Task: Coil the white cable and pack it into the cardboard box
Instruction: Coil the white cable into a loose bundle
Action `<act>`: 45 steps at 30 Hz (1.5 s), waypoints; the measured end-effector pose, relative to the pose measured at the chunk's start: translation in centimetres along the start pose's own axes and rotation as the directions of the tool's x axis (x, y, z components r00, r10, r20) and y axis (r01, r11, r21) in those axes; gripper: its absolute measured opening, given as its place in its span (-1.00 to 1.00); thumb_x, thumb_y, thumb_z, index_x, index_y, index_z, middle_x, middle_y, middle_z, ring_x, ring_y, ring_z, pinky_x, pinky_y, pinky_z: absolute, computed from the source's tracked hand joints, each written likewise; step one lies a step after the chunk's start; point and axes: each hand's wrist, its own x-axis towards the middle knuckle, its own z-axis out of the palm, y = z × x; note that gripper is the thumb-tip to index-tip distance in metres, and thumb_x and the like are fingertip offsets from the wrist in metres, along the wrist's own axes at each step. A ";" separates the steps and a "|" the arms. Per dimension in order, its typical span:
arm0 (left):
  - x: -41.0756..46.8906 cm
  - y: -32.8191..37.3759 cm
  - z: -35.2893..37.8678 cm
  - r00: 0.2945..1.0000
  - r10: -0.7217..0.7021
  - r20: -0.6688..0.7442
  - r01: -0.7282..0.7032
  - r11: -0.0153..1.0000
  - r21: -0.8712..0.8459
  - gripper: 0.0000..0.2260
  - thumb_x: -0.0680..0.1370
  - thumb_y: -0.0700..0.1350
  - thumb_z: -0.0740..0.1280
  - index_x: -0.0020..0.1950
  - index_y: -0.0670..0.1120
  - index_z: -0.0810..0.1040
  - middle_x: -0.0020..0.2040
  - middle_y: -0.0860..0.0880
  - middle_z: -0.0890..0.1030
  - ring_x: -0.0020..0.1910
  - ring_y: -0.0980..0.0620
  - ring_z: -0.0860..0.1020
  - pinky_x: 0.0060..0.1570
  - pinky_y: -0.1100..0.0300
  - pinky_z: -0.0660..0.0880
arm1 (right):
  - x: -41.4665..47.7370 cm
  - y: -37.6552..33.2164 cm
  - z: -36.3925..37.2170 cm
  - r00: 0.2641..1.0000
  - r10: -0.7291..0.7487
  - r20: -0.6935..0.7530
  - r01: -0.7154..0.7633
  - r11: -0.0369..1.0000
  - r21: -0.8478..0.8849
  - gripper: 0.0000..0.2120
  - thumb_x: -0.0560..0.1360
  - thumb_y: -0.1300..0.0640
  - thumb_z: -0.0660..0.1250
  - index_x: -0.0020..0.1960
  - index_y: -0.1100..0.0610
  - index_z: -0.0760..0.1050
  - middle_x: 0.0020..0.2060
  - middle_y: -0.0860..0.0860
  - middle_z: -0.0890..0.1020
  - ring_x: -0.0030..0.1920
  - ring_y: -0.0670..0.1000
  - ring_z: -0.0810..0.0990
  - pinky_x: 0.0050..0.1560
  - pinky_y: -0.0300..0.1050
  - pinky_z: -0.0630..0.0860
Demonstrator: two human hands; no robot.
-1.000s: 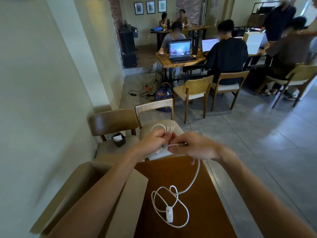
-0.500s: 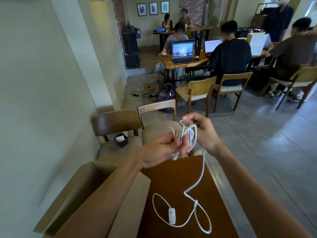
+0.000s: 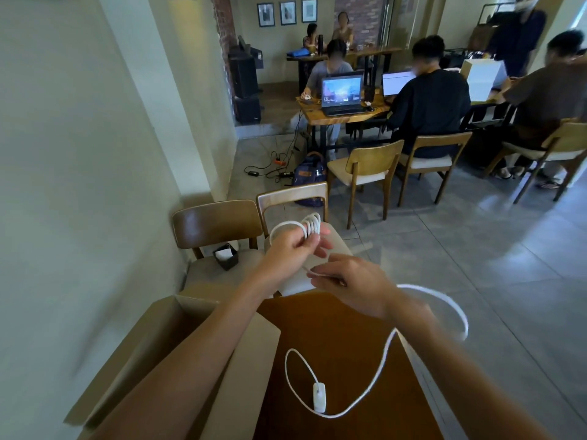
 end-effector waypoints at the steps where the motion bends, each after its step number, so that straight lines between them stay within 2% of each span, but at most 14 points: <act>1: -0.3 -0.2 0.0 0.998 -0.030 0.058 0.030 1.000 0.003 -0.77 0.73 -0.09 0.18 0.27 -0.06 0.59 0.08 0.01 0.70 0.04 0.14 0.67 0.00 0.33 0.54 | 0.0 -0.1 -1.0 1.000 -0.025 0.005 0.025 0.999 0.033 -0.82 0.64 0.03 0.33 0.16 0.00 0.67 -0.05 -0.27 0.54 -0.11 -0.24 0.52 -0.07 -0.30 0.45; 5: -1.6 -0.8 0.4 0.957 -0.113 0.269 0.140 0.987 -0.083 -0.78 0.72 -0.08 0.17 0.16 -0.13 0.58 -0.14 0.10 0.69 -0.04 0.10 0.63 0.01 0.35 0.52 | 0.3 -0.3 -4.9 1.000 -0.002 0.007 0.001 0.963 0.269 -0.80 0.58 -0.12 0.34 -0.02 -0.05 0.69 -0.15 -0.17 0.68 -0.06 -0.11 0.63 -0.06 -0.16 0.52; 9: -2.1 0.2 0.3 0.914 0.036 0.403 0.130 0.917 -0.376 -0.70 0.72 -0.01 0.05 0.13 -0.13 0.51 -0.21 0.01 0.53 -0.10 0.00 0.49 0.29 0.03 0.39 | 0.7 0.4 -5.9 0.994 -0.023 -0.103 0.066 0.893 0.446 -0.87 0.57 0.06 0.44 -0.03 0.11 0.71 -0.15 -0.03 0.74 -0.06 0.00 0.69 0.06 -0.03 0.54; 13: -2.1 0.6 -0.1 0.879 0.032 0.476 0.112 0.957 -0.270 -0.60 0.73 -0.03 0.01 0.32 -0.30 0.44 -0.24 0.05 0.46 -0.19 0.03 0.42 0.39 -0.31 0.25 | 1.0 0.8 -5.5 0.964 -0.003 -0.264 0.134 0.869 0.476 -0.80 0.46 0.06 0.51 -0.06 0.20 0.69 -0.19 0.00 0.67 -0.20 -0.02 0.64 -0.16 -0.18 0.53; 18: -3.0 1.8 0.0 0.863 0.137 0.486 0.043 0.939 -0.342 -0.61 0.74 -0.02 -0.04 0.47 -0.04 0.43 -0.22 0.08 0.41 -0.18 0.07 0.40 0.36 0.06 0.36 | 1.5 1.5 -4.6 0.904 0.213 -0.370 0.078 0.769 0.635 -0.84 0.57 0.26 0.39 0.03 0.37 0.66 -0.08 0.26 0.69 -0.08 0.12 0.67 -0.03 -0.04 0.56; 20: -2.8 2.1 0.1 0.881 0.184 0.436 -0.002 0.923 -0.385 -0.63 0.71 0.07 0.02 0.40 0.13 0.51 -0.21 0.10 0.42 -0.18 0.10 0.40 0.33 0.04 0.35 | 1.4 1.2 -3.5 0.907 0.271 -0.321 0.024 0.729 0.684 -0.82 0.65 0.34 0.28 0.08 0.40 0.64 -0.10 0.17 0.73 -0.09 0.08 0.68 -0.03 -0.08 0.59; 22: -2.4 2.3 0.2 0.926 0.195 0.323 -0.066 0.927 -0.370 -0.67 0.67 0.18 0.09 0.33 0.27 0.55 -0.20 0.06 0.43 -0.15 0.08 0.41 0.35 -0.07 0.31 | 1.3 1.0 -2.1 0.908 0.319 -0.270 -0.060 0.740 0.670 -0.78 0.69 0.34 0.20 0.09 0.34 0.63 -0.28 -0.13 0.68 -0.30 -0.17 0.59 -0.25 -0.29 0.50; 25: -1.3 2.6 0.2 0.975 0.165 0.152 -0.123 0.960 -0.253 -0.68 0.64 0.24 0.12 0.34 0.39 0.50 -0.15 -0.04 0.45 -0.11 0.07 0.45 0.31 0.02 0.36 | 1.1 0.4 0.2 0.908 0.377 -0.180 -0.200 0.772 0.604 -0.75 0.73 0.17 0.17 -0.01 0.09 0.60 -0.37 -0.08 0.50 -0.46 -0.18 0.42 -0.41 -0.29 0.36; 29: -0.2 2.0 0.5 0.991 0.129 0.038 -0.123 0.983 -0.133 -0.71 0.73 0.02 0.08 0.44 0.22 0.38 -0.18 0.06 0.52 -0.15 0.19 0.49 0.02 0.36 0.47 | 0.9 -0.3 1.5 0.967 0.243 -0.083 -0.203 0.921 0.332 -0.80 0.72 0.09 0.19 0.06 0.03 0.60 -0.25 0.11 0.62 -0.30 -0.03 0.58 -0.26 -0.02 0.54; 31: 0.0 1.6 0.6 0.996 0.089 -0.008 -0.089 0.995 -0.035 -0.75 0.75 -0.06 0.08 0.38 0.17 0.39 -0.14 0.09 0.56 -0.12 0.18 0.52 0.01 0.31 0.46 | 0.8 -0.6 1.5 0.985 0.170 -0.006 -0.167 0.970 0.175 -0.77 0.71 0.05 0.22 0.20 0.09 0.62 -0.18 0.09 0.68 -0.22 0.03 0.63 -0.13 0.08 0.60; 34: -0.2 1.2 0.6 0.999 0.034 0.013 -0.034 0.998 0.060 -0.78 0.75 -0.09 0.09 0.35 0.10 0.41 -0.05 -0.04 0.59 -0.05 0.10 0.56 0.05 0.23 0.46 | 0.7 -0.7 0.3 0.994 0.113 0.000 -0.112 0.989 0.096 -0.77 0.68 0.00 0.26 0.07 0.08 0.66 -0.22 -0.02 0.68 -0.27 -0.09 0.61 -0.18 -0.04 0.58; 37: -0.8 0.9 0.5 0.997 -0.016 0.069 0.014 1.000 0.027 -0.80 0.75 -0.03 0.09 0.22 0.21 0.47 0.01 -0.05 0.62 -0.01 0.23 0.59 0.00 0.36 0.47 | 0.5 -0.6 -1.6 0.997 0.075 -0.015 -0.073 0.991 0.115 -0.83 0.65 -0.06 0.31 -0.04 -0.07 0.63 -0.32 -0.13 0.60 -0.27 -0.15 0.57 -0.29 -0.29 0.41; 42: -1.2 0.7 0.4 0.993 -0.056 0.102 0.061 0.997 -0.044 -0.80 0.73 0.04 0.11 0.24 0.27 0.47 0.08 0.12 0.63 0.03 0.39 0.57 0.01 0.43 0.45 | 0.6 -0.4 -4.6 0.986 0.082 0.147 -0.129 0.928 0.349 -0.88 0.63 -0.06 0.33 -0.02 -0.19 0.64 -0.27 -0.19 0.66 -0.23 -0.12 0.61 -0.23 -0.26 0.48; 45: -1.4 0.3 0.3 0.988 -0.079 0.130 0.090 0.992 -0.086 -0.79 0.74 -0.04 0.15 0.27 0.10 0.55 -0.03 0.15 0.68 -0.02 0.32 0.61 -0.03 0.48 0.47 | 0.8 -0.6 -6.9 0.994 -0.021 0.103 -0.032 0.872 0.488 -0.80 0.67 0.09 0.30 0.06 0.12 0.69 -0.19 -0.17 0.72 -0.13 -0.16 0.70 -0.04 -0.28 0.57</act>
